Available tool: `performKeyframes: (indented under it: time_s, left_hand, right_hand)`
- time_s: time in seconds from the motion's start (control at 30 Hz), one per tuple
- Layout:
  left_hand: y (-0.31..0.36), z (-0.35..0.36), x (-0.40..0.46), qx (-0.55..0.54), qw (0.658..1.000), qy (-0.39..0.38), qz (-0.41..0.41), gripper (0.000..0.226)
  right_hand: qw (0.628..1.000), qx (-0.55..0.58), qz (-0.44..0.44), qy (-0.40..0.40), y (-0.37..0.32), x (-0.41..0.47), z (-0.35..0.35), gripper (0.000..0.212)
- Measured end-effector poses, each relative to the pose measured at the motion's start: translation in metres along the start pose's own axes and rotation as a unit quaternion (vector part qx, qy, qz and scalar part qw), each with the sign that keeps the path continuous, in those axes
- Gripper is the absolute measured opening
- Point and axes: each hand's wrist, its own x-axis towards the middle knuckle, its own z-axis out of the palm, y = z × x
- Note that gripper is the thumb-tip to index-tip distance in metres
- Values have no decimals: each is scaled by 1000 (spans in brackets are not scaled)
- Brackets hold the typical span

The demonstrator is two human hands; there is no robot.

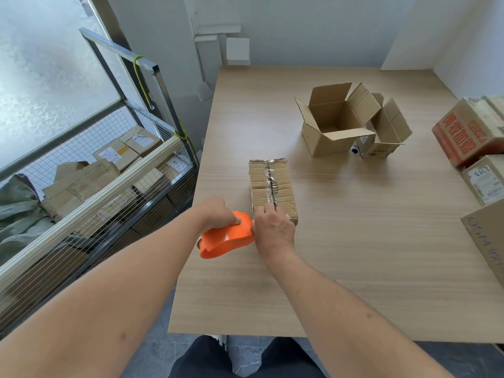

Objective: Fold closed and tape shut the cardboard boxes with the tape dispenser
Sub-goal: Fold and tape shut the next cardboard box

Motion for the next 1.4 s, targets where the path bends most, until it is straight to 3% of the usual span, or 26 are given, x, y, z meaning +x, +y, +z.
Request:
performKeyframes:
  time_s: [0.13, 0.3, 0.37, 0.5, 0.6, 0.7, 0.83, 1.17, 1.33, 1.4]
  left_hand:
    - [4, 1, -2, -30, 999, -10, -26, 67]
    - [16, 4, -7, 56, 998, 31, -8, 60]
    - [23, 4, -12, 114, 992, 49, 23, 49]
    - [37, 10, -22, 215, 967, 113, 80, 6]
    - [32, 35, -25, 260, 951, 132, 100, 10]
    - [20, 53, -17, 248, 956, 133, 87, 12]
    - [-1, 43, -7, 206, 960, 164, 92, 29]
    - [-71, 2, -5, 69, 954, 221, 192, 35]
    - [-104, -14, -9, -33, 923, 288, 251, 35]
    - [-111, -21, -11, -58, 915, 285, 281, 38]
  right_hand:
    - [1000, -7, -2, 2, 1, 0, 0, 14]
    - [1000, -13, -8, -21, 1, -1, -2, 17]
    - [999, -18, -14, -23, 0, -3, -3, 23]
    - [998, -45, -30, -27, -3, -6, -4, 30]
    - [998, -51, -27, -38, -8, -10, -1, 27]
    - [997, -56, -23, 49, -4, -17, 1, 10]
    - [992, -32, -17, 117, 4, -16, 9, 21]
    - [1000, 0, -12, 15, 26, -3, -5, 52]
    - [997, -54, 56, 27, 26, 2, -8, 53]
    - [996, -63, 46, 30, 19, 6, -7, 64]
